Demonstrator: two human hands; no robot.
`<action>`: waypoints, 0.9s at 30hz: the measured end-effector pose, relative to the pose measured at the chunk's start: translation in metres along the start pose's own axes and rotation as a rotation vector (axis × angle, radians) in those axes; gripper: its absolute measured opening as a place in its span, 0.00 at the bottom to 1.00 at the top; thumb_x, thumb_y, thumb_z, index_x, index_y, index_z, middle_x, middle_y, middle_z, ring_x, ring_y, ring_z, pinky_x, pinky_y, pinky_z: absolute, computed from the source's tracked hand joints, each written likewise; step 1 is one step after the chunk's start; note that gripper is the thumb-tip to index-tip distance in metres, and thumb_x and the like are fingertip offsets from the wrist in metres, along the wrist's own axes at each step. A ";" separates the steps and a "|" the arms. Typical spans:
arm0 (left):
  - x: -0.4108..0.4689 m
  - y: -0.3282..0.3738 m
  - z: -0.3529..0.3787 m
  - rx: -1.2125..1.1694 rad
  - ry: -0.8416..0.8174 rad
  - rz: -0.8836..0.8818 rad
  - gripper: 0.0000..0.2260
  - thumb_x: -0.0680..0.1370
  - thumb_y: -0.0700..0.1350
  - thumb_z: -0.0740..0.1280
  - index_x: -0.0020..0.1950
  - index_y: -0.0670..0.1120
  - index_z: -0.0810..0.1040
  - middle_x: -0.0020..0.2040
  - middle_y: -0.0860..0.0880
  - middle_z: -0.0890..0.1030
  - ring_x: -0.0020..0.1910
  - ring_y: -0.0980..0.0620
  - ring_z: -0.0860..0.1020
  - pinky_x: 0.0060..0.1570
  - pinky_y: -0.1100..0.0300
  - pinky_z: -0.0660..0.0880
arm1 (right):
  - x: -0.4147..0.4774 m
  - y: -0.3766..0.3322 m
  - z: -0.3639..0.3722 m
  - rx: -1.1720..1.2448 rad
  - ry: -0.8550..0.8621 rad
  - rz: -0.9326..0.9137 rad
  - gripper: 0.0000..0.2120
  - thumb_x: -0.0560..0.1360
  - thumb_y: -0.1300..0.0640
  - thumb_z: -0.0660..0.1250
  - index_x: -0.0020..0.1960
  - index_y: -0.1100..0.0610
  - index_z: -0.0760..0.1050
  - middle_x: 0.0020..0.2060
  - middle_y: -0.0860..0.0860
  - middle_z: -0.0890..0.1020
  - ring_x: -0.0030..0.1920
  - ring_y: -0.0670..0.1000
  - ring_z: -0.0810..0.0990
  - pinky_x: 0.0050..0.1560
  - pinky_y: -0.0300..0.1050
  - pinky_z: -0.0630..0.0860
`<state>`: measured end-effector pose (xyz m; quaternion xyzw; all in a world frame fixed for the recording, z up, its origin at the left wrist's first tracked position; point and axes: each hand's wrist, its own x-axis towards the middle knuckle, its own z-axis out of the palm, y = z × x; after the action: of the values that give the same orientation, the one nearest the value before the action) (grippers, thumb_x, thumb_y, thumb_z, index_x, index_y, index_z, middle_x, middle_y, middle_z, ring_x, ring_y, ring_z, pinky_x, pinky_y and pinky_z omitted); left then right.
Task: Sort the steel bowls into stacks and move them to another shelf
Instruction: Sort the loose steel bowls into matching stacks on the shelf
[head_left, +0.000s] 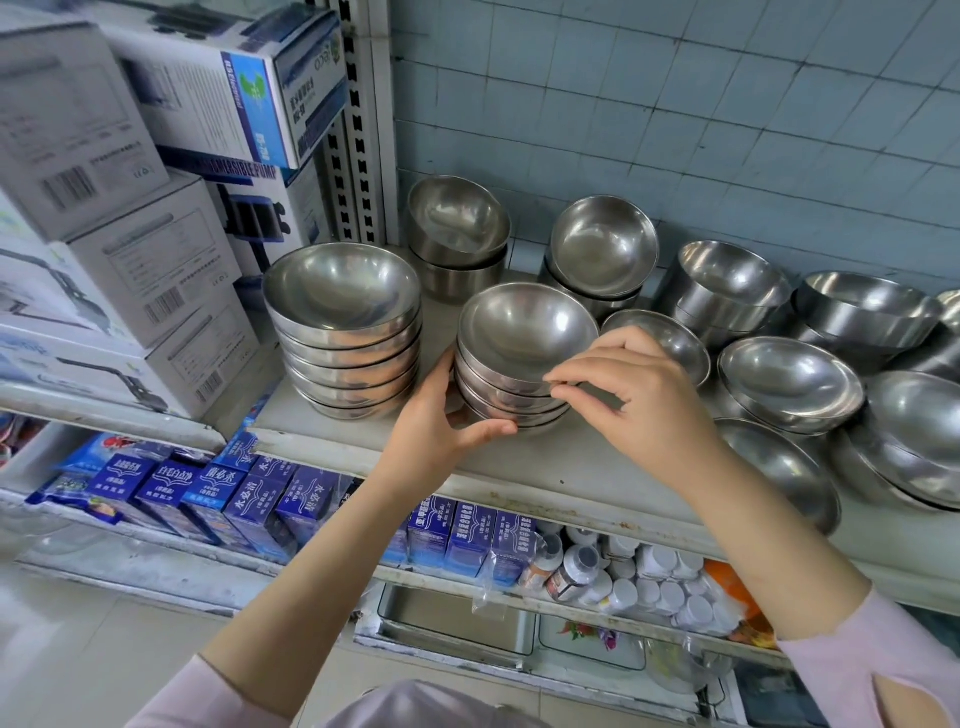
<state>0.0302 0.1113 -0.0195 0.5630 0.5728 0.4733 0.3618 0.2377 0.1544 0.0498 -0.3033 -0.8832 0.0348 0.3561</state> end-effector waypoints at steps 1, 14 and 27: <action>0.000 0.000 0.000 0.003 0.002 0.001 0.44 0.64 0.54 0.78 0.75 0.47 0.63 0.64 0.54 0.78 0.59 0.62 0.78 0.56 0.75 0.70 | 0.000 0.000 0.000 0.001 -0.003 -0.001 0.08 0.75 0.53 0.69 0.48 0.56 0.85 0.40 0.44 0.84 0.46 0.52 0.76 0.51 0.36 0.72; 0.000 -0.001 -0.001 0.038 0.016 -0.016 0.43 0.65 0.50 0.79 0.76 0.48 0.63 0.57 0.66 0.76 0.52 0.75 0.75 0.51 0.80 0.68 | -0.002 0.029 -0.037 0.055 0.005 0.264 0.17 0.69 0.50 0.75 0.56 0.53 0.83 0.49 0.39 0.81 0.52 0.46 0.77 0.57 0.40 0.72; 0.000 -0.001 0.000 0.074 0.045 -0.021 0.41 0.66 0.47 0.79 0.75 0.46 0.65 0.62 0.54 0.79 0.54 0.75 0.74 0.51 0.81 0.67 | -0.029 0.085 -0.034 0.130 -0.397 0.647 0.13 0.68 0.50 0.78 0.52 0.47 0.83 0.44 0.39 0.84 0.46 0.37 0.81 0.52 0.32 0.74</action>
<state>0.0303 0.1111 -0.0209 0.5590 0.6041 0.4604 0.3326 0.3190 0.2021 0.0341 -0.5303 -0.7896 0.2593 0.1673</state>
